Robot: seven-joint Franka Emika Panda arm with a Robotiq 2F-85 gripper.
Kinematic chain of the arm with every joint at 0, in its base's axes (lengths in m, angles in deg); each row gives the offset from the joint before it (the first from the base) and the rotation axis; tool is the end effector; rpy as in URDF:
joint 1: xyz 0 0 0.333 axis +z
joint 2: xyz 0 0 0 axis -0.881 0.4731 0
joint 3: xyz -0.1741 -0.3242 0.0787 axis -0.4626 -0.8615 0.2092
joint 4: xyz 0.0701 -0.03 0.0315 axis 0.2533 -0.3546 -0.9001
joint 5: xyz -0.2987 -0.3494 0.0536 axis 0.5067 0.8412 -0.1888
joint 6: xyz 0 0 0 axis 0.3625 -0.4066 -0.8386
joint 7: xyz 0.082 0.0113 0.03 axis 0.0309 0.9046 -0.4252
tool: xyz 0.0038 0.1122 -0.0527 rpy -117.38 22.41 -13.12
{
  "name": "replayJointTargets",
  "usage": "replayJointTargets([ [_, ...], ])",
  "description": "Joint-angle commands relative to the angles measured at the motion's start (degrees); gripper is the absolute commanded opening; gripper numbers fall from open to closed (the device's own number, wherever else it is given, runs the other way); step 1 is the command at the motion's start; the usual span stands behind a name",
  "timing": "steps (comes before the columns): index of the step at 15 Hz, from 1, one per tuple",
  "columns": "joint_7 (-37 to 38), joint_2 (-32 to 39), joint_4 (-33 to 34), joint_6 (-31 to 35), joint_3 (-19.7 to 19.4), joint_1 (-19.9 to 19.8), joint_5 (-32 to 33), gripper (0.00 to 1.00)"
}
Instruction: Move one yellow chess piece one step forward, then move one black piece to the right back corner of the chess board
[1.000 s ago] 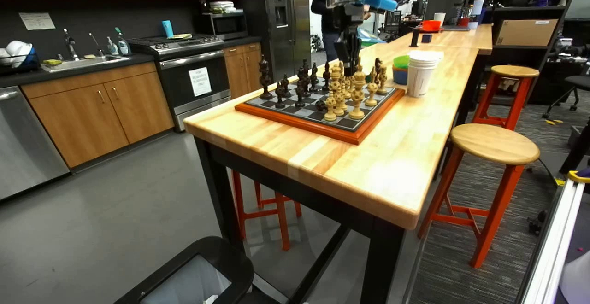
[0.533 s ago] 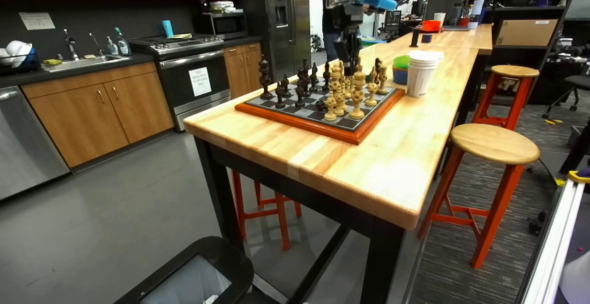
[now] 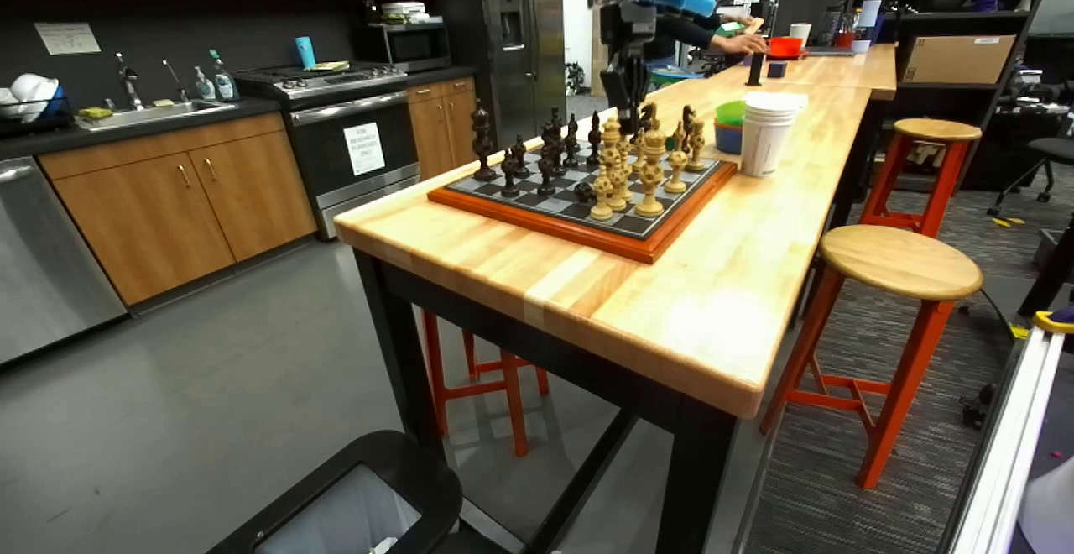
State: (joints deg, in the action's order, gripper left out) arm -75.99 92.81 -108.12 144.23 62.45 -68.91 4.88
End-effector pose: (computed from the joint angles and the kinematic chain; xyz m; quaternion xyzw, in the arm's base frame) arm 0.6719 -0.1319 0.3863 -0.9884 -0.1397 0.0508 0.0321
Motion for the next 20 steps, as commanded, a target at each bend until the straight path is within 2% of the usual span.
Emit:
replayJointTargets([
  [1,-0.83,0.29,2.05,-1.64,1.03,-0.74,0.18,0.02],
  [20,-2.05,3.01,5.20,-2.21,1.80,-1.23,-0.57,0.02],
])
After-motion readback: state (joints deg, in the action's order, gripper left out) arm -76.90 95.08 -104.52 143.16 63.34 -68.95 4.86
